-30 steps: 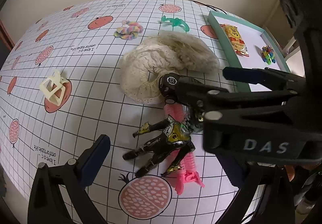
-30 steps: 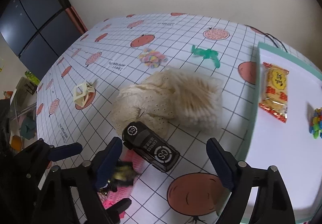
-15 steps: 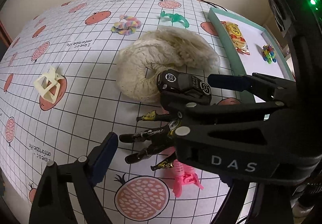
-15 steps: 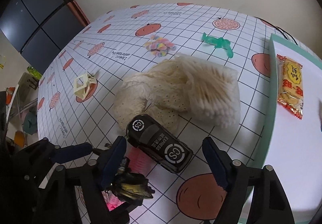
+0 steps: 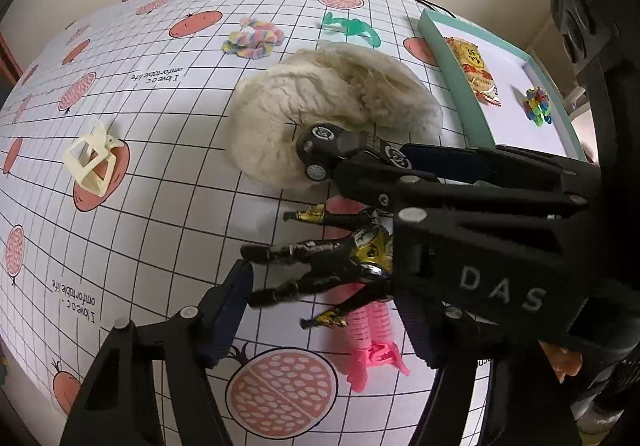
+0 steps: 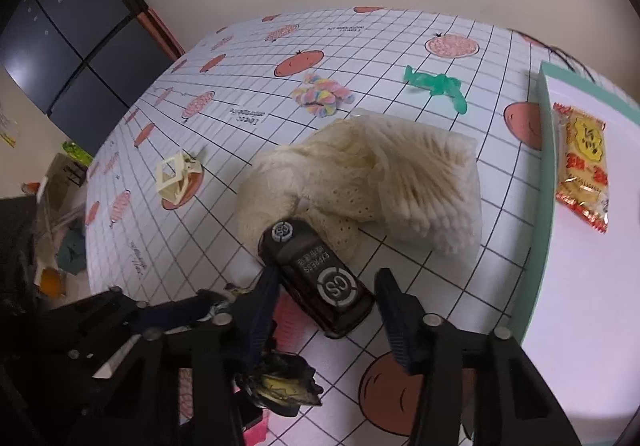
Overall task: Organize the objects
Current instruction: 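Grasp the black action figure with left tool while right tool grasps the black toy car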
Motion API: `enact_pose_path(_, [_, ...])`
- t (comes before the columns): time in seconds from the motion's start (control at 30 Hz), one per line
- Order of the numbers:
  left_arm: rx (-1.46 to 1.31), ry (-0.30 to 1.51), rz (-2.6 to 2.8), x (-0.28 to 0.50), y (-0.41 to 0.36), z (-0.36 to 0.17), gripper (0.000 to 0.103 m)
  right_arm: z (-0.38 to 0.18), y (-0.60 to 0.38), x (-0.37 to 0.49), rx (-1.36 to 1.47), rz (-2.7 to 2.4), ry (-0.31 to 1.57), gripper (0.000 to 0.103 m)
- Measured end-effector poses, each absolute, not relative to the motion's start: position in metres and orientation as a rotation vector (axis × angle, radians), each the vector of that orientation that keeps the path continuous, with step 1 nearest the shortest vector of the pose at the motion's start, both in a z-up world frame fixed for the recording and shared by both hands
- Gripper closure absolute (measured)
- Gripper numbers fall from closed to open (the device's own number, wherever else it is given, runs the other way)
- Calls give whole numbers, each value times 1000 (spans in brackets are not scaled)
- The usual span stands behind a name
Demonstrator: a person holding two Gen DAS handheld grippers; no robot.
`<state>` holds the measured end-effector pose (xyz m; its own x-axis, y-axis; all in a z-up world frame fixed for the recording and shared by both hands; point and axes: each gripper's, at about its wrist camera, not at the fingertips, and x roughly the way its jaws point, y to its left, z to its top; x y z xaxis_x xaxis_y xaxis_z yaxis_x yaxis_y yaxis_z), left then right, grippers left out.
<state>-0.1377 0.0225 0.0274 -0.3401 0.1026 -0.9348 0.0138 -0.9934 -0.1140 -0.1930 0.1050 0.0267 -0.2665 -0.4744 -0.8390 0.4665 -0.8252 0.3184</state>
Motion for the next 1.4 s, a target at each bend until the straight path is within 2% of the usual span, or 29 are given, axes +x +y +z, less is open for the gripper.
enact_pose_path(0.7, [-1740,-160,2518,-134,24,36,33,38,109,-191,1349,-2130,-32,64])
enact_pose_path(1.4, [-1714,-198,2532,-134,17,45,33,60,118,-190,1275,-2173,-46,70])
